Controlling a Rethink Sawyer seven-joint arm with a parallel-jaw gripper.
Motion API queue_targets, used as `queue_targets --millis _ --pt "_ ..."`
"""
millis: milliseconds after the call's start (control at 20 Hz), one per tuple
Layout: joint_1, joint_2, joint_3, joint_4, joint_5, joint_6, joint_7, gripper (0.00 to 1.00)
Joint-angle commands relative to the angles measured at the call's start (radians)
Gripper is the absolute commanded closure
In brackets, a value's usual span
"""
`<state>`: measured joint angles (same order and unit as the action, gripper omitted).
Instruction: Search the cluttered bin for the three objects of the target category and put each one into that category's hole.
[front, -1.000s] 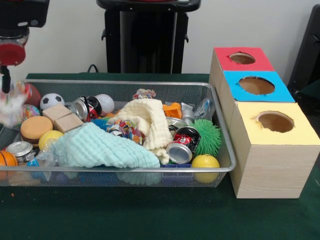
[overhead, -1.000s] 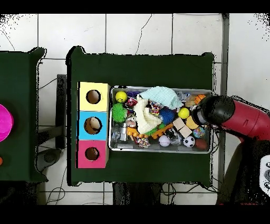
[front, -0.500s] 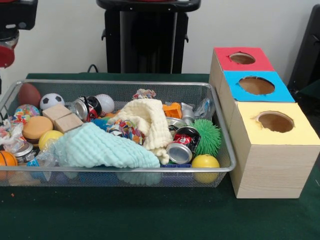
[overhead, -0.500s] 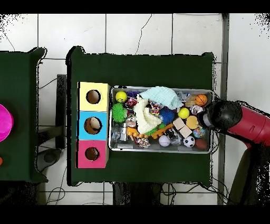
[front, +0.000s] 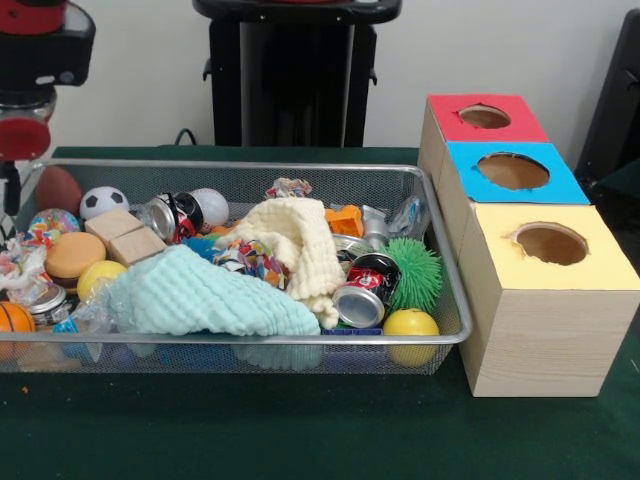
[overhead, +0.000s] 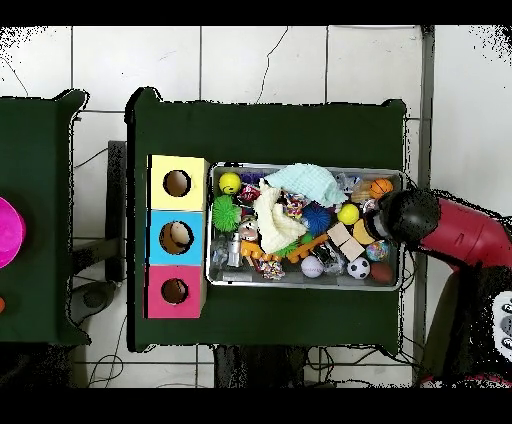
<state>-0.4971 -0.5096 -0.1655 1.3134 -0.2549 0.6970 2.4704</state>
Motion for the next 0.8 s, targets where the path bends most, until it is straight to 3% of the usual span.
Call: queue_targets --millis 50,250,450,800 --pt "0.045 0.097 0.077 0.091 -0.038 -0.060 -0.002 0.00" --pt "0.003 0.116 0.141 0.105 -0.003 -0.001 -0.094 0.00" --pt "-0.011 0.143 0.180 0.133 -0.027 -0.074 -0.114 0.00" --pt "0.061 0.162 0.140 0.132 -0.014 -0.111 0.020 0.00"
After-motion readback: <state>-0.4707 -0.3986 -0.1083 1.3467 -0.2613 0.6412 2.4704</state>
